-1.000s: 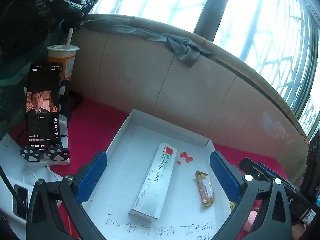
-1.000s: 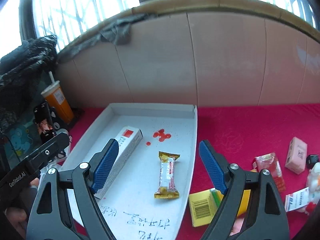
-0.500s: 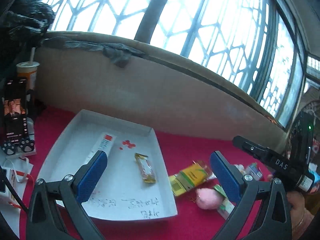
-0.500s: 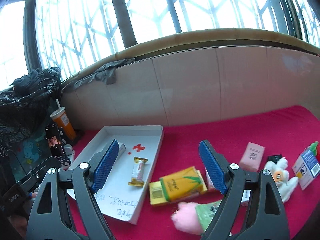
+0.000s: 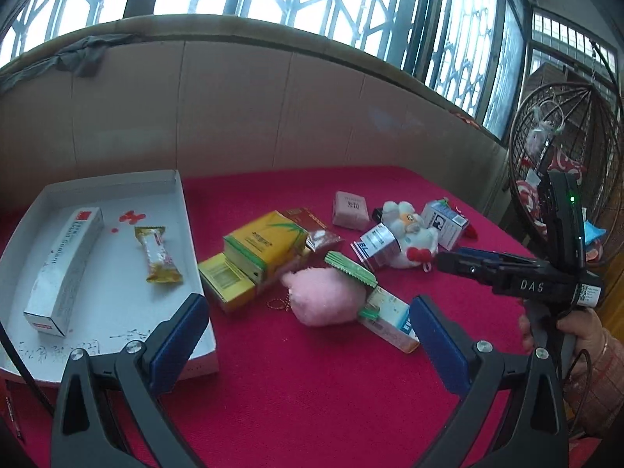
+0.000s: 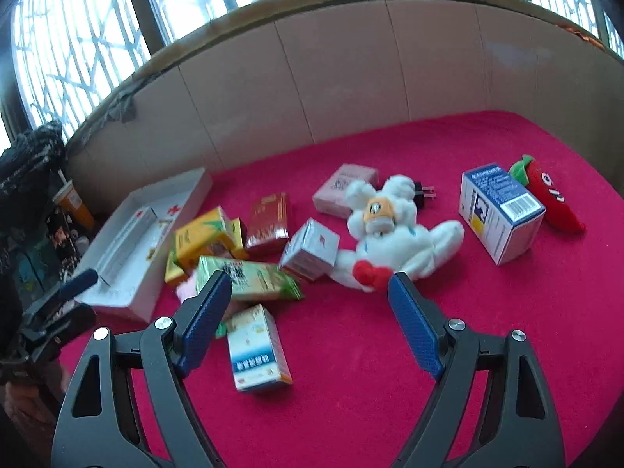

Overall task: Organize objects
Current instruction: 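Move the left tool to the pink fluffy toy while the right tool grasps the blue-white medicine box, then carry the pink toy and medicine box toward the white tray with both tools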

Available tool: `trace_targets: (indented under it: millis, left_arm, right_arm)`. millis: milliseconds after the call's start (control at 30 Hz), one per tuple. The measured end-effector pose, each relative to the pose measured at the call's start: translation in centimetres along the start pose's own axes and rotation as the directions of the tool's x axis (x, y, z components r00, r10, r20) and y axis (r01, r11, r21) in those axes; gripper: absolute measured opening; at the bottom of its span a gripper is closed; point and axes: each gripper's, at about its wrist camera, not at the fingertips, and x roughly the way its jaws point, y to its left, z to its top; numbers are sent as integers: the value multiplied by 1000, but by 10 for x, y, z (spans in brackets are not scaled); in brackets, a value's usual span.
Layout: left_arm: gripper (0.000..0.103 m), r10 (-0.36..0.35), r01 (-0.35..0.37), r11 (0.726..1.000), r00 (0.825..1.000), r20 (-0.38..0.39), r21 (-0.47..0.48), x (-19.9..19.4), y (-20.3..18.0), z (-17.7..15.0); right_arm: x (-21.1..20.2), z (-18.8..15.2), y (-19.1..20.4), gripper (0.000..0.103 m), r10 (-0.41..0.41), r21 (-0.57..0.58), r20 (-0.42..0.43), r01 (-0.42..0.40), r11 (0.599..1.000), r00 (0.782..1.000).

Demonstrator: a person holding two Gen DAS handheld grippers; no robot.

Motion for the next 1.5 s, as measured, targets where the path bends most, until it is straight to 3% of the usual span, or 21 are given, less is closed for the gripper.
trace_targets:
  millis: [200, 267, 400, 567, 633, 867, 967, 1167, 1233, 1333, 1467, 1500]
  left_arm:
    - [103, -24, 34, 997, 992, -125, 72, 18, -9, -4]
    - [103, -26, 43, 994, 987, -160, 103, 24, -12, -4]
    - [103, -3, 33, 988, 979, -202, 148, 37, -18, -1]
    - [103, 12, 36, 982, 968, -251, 186, 62, -23, 4]
    - [103, 17, 41, 978, 962, -274, 206, 74, -26, 6]
    - [103, 42, 39, 970, 944, -326, 239, 103, -40, 4]
    - [103, 94, -15, 968, 946, -309, 250, 111, -46, 5]
    - [102, 116, -71, 988, 931, -346, 140, 124, -38, 5]
    - [99, 129, -87, 988, 923, -363, 131, 127, -35, 0]
    - [98, 150, -110, 985, 929, -340, 134, 127, -31, 0]
    - [67, 172, -136, 980, 944, -280, 142, 117, -29, 0]
    - [65, 167, -134, 982, 947, -276, 136, 114, -27, -1]
  right_arm:
    - [34, -22, 36, 83, 35, -200, -126, -60, 978, 991]
    - [45, -25, 43, 82, 11, -234, -157, -48, 971, 987]
    - [62, -28, 46, 60, -18, -258, -213, -38, 965, 977]
    - [63, -33, 43, 55, -32, -286, -210, -30, 958, 977]
    - [61, -34, 42, 36, -55, -312, -193, -8, 950, 980]
    - [43, -35, 5, 36, -50, -214, -175, 12, 977, 983]
    - [35, -35, -12, 36, -40, -159, -167, 13, 987, 985]
    - [31, -36, -23, 36, -18, -109, -148, 2, 994, 989]
    - [31, -36, -23, 36, -18, -108, -148, 2, 994, 989]
    - [33, -36, -24, 36, -13, -104, -148, -2, 995, 989]
    - [33, -37, -23, 36, -32, -121, -148, 14, 993, 988]
    - [31, -38, -24, 36, -36, -125, -148, 18, 992, 988]
